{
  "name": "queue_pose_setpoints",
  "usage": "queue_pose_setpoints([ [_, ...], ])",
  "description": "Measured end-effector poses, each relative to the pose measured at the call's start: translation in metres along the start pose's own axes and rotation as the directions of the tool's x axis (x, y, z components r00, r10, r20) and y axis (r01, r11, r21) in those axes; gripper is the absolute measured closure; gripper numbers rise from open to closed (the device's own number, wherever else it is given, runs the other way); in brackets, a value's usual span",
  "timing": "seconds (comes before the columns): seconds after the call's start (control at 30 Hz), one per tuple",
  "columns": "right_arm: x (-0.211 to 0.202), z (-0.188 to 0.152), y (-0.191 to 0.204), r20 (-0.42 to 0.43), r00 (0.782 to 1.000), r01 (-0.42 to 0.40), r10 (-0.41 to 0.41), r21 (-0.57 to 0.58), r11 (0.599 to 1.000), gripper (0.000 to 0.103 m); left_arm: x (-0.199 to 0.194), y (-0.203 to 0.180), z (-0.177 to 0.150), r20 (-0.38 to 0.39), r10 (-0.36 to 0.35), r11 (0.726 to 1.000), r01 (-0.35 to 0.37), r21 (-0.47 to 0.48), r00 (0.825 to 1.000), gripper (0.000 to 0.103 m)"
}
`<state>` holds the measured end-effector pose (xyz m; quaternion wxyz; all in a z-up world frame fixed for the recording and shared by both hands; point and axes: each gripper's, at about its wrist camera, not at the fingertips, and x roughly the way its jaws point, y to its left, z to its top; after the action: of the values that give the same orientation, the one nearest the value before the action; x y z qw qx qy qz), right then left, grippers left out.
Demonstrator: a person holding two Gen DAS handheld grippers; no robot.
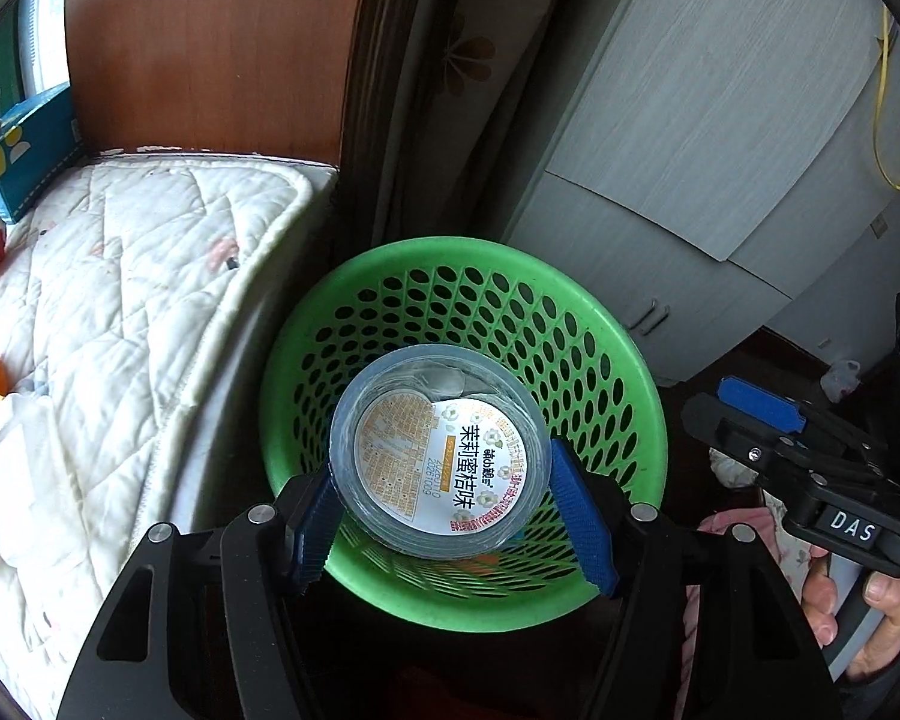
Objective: Collect trash
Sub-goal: 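Open both tools to drop the lid and cup into the basket, then return both tools to the mattress toward the white lid and clear box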
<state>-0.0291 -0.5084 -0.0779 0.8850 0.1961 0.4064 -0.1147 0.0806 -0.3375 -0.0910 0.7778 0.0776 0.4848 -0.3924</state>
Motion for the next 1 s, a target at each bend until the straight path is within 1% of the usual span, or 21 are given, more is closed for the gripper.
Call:
queue_pose_setpoints([
  [0.07,-0.001,-0.001,-0.001,0.002,1.0,0.0,0.0,0.002,1.0,0.033,0.001,0.001,0.0,0.007,-0.004,1.0,0.004,-0.013,1.0,0.028],
  [0.17,-0.003,-0.001,-0.003,0.005,1.0,0.001,-0.001,0.005,1.0,0.033,-0.001,0.001,-0.001,0.01,-0.017,1.0,0.017,-0.018,1.0,0.028],
  [0.33,-0.005,-0.002,-0.001,0.007,1.0,-0.004,0.004,0.002,1.0,0.033,-0.013,0.005,-0.004,0.027,-0.004,1.0,0.004,-0.018,1.0,0.028],
  [0.53,-0.007,-0.002,0.011,0.007,1.0,-0.024,0.024,-0.021,1.0,0.033,-0.04,0.022,-0.011,0.059,0.052,0.998,-0.05,-0.036,0.997,0.028],
  [0.67,-0.005,-0.001,0.025,-0.001,0.999,-0.044,0.044,-0.047,0.998,0.033,-0.06,0.043,-0.02,0.082,0.097,0.993,-0.091,-0.071,0.992,0.028],
  [0.7,-0.004,0.0,0.028,-0.003,0.999,-0.049,0.049,-0.054,0.997,0.033,-0.065,0.049,-0.022,0.087,0.105,0.992,-0.098,-0.083,0.991,0.026],
  [0.83,-0.001,0.001,0.047,-0.012,0.997,-0.072,0.072,-0.084,0.994,0.032,-0.085,0.075,-0.031,0.112,0.165,0.98,-0.15,-0.131,0.98,0.023],
  [0.93,0.002,0.002,0.061,-0.02,0.996,-0.085,0.084,-0.111,0.99,0.031,-0.099,0.098,-0.037,0.126,0.203,0.968,-0.18,-0.176,0.971,0.018],
  [1.0,0.004,0.003,0.071,-0.027,0.995,-0.096,0.093,-0.129,0.987,0.031,-0.106,0.113,-0.041,0.133,0.237,0.958,-0.208,-0.196,0.962,0.016],
])
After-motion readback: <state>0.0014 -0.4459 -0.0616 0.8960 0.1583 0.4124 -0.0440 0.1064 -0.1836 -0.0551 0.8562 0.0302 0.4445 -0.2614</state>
